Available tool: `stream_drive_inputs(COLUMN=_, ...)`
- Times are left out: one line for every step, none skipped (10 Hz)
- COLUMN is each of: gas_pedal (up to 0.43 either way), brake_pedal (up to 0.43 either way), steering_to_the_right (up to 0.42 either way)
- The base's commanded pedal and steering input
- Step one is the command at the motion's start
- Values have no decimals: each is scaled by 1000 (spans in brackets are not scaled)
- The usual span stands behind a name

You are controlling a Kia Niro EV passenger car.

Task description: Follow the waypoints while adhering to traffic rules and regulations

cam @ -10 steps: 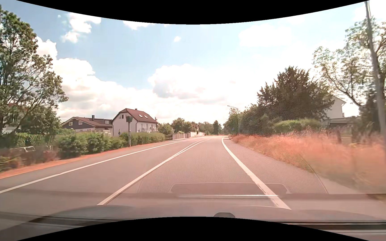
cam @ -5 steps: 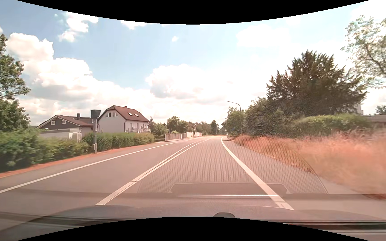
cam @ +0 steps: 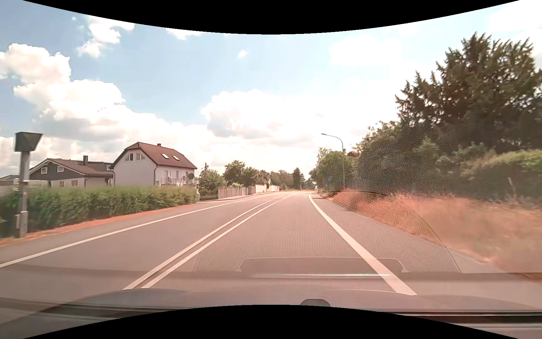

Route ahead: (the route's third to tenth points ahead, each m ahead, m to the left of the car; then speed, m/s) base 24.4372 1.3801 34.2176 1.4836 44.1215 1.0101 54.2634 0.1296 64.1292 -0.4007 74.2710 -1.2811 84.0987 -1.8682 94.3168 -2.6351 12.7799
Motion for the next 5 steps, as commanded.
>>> stream_drive_inputs(gas_pedal=39, brake_pedal=0, steering_to_the_right=5)
stream_drive_inputs(gas_pedal=39, brake_pedal=0, steering_to_the_right=5)
stream_drive_inputs(gas_pedal=39, brake_pedal=0, steering_to_the_right=5)
stream_drive_inputs(gas_pedal=39, brake_pedal=0, steering_to_the_right=5)
stream_drive_inputs(gas_pedal=39, brake_pedal=0, steering_to_the_right=5)
